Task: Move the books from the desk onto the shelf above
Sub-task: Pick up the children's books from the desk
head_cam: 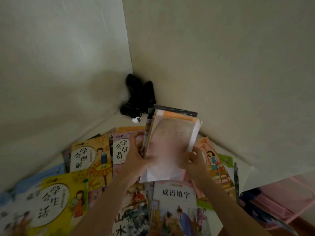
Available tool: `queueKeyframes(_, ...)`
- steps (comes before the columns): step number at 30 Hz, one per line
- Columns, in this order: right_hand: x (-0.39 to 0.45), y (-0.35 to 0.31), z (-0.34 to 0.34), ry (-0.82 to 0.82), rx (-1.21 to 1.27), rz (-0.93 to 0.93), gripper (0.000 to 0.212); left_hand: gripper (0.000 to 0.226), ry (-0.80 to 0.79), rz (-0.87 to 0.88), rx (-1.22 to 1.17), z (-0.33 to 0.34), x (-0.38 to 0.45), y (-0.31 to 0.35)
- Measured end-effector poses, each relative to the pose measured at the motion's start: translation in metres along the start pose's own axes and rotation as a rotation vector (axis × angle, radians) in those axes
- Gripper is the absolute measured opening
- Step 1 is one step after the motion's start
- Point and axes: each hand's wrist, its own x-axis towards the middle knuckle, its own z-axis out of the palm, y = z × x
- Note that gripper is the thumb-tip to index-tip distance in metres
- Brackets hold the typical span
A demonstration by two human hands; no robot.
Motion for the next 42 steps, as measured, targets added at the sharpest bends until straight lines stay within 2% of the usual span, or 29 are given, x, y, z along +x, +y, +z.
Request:
queueKeyframes(2,-0.017,-0.008,0.006,-0.028,0.058,-0.095,0.028,0.09,-0.049,-0.01,0.085,-0.008,-0.016,0.01)
queueKeyframes(5,-0.059,-0.008,0.013,-0.066,0.029,-0.206,0.03,0.063,-0.108,-0.063,0.317,-0.014,-0.045,0.014)
queueKeyframes(10,-0.118,0.018,0.001,0.028,-0.127,-0.326,0.045,0.042,-0.097,-0.126,0.241,-0.009,-0.094,-0.002)
queueKeyframes(13,-0.137,0.039,-0.008,0.065,-0.19,-0.277,0.048,0.049,-0.082,-0.143,0.182,-0.001,-0.111,-0.016)
queueKeyframes(18,-0.145,0.055,-0.006,0.092,-0.188,-0.265,0.032,0.067,-0.057,-0.039,0.094,0.01,-0.117,-0.029)
queueKeyframes(22,-0.142,0.059,-0.006,0.073,-0.138,-0.241,0.047,0.071,-0.007,0.074,0.154,0.014,-0.122,-0.034)
queueKeyframes(24,-0.136,0.058,-0.009,0.069,-0.074,-0.205,0.055,0.072,-0.06,0.085,0.268,0.016,-0.12,-0.031)
queueKeyframes(26,-0.132,0.059,-0.01,0.056,-0.038,-0.18,0.057,0.084,-0.159,0.045,0.362,0.015,-0.114,-0.027)
queueKeyframes(29,-0.13,0.061,-0.008,0.076,-0.062,-0.179,0.056,0.092,-0.235,0.034,0.376,0.011,-0.106,-0.02)
queueKeyframes(35,-0.113,0.045,-0.013,0.017,-0.149,-0.271,0.041,0.065,-0.18,0.097,0.382,0.007,-0.086,-0.018)
queueKeyframes(42,-0.108,0.049,-0.019,-0.044,-0.165,-0.285,0.036,0.066,-0.049,0.224,0.473,0.012,-0.091,-0.037)
